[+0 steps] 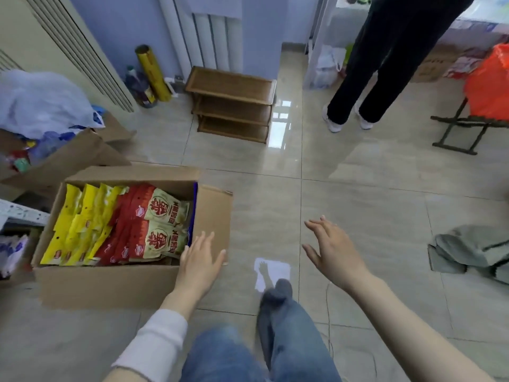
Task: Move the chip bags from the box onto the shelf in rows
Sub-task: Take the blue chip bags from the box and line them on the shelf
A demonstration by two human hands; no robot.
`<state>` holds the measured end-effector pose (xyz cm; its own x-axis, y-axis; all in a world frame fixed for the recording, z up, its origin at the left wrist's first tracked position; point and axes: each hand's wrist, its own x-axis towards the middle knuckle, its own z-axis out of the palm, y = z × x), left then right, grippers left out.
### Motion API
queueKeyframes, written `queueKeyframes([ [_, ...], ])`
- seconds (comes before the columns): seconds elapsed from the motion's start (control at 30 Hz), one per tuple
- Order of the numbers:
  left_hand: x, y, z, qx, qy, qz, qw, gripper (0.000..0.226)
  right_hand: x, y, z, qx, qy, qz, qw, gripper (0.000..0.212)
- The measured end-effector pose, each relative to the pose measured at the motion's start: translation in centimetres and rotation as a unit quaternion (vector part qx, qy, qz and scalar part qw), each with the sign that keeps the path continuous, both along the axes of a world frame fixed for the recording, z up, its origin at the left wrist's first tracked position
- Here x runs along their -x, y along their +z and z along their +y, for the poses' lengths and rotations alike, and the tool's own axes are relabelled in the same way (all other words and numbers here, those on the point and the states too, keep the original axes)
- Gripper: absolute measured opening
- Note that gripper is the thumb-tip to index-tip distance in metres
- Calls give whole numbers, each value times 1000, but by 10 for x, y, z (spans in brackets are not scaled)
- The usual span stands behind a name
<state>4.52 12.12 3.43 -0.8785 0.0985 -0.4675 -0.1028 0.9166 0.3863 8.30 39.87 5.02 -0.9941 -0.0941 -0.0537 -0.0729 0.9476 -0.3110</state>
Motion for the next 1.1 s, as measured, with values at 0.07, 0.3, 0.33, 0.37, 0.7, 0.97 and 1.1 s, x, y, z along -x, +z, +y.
queueKeyframes([
  [0.07, 16, -3, 8, -1, 57, -2, 998, 58, 42, 0, 16, -10, 41, -12, 999, 43],
  [0.3, 40, -15, -19, -9, 252, -17, 967, 56, 181, -12, -53, 1, 230, -52, 972, 44],
  [0.33, 41, -19, -24, -18, 280, -22, 960, 55, 196, -14, -71, 3, 262, -67, 963, 44],
  [0.37, 43, -23, -29, -31, 306, -28, 951, 55, 209, -18, -88, 0, 293, -80, 953, 45],
  [0.7, 78, -83, -48, -50, 398, -95, 911, 53, 298, -82, -172, -119, 452, -205, 860, 48],
  [0.97, 86, -133, -39, -42, 453, -124, 882, 48, 337, -126, -221, -148, 537, -228, 798, 48],
  [1.1, 88, -169, -41, -35, 527, -142, 837, 49, 347, -167, -244, -166, 590, -226, 758, 47],
])
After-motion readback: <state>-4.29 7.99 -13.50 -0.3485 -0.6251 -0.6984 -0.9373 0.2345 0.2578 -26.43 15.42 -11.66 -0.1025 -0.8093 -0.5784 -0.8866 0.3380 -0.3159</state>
